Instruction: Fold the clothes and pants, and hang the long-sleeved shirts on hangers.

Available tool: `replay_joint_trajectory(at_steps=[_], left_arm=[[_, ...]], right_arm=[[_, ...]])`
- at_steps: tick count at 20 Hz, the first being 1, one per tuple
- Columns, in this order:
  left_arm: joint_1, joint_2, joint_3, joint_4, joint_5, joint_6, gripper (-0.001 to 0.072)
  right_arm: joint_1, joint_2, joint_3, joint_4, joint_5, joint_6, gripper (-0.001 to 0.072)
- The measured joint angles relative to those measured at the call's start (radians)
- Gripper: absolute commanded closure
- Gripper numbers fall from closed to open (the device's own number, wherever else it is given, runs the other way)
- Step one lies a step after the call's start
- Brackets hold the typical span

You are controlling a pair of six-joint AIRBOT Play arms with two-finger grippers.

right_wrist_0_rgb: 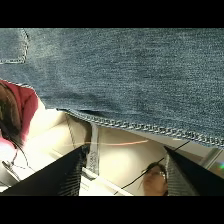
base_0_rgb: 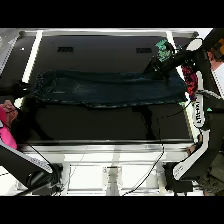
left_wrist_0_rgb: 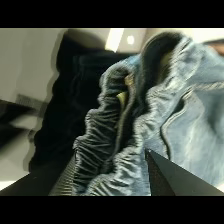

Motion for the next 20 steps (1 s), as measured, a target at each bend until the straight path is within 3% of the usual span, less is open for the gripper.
replay_joint_trajectory(at_steps=[14,15,16,17,18,20], left_arm=[[-0.095,-0.045,0.005,-0.006,-0.036,0.060,0.0219],[-0.101,-0.045,0.005,-0.006,-0.038,0.059,0.0244],[-0.105,-0.045,0.005,-0.005,-0.042,0.056,0.0397],[-0.108,-0.046,0.005,-0.007,-0.051,0.053,0.0603],[-0.110,-0.046,0.005,-0.018,-0.060,0.056,0.0672],[-0.112,-0.045,0.005,-0.068,-0.080,0.085,0.0674]], right_arm=[[0.021,0.000,0.000,0.000,-0.028,0.002,0.0149],[0.026,0.000,0.000,0.000,-0.030,0.002,0.0150],[0.035,0.000,0.000,-0.001,-0.034,0.002,0.0152],[0.046,0.000,0.000,0.000,-0.037,0.002,0.0179],[0.061,0.000,0.000,-0.001,-0.050,0.001,0.0275],[0.100,0.000,0.000,0.000,-0.089,-0.004,0.0684]])
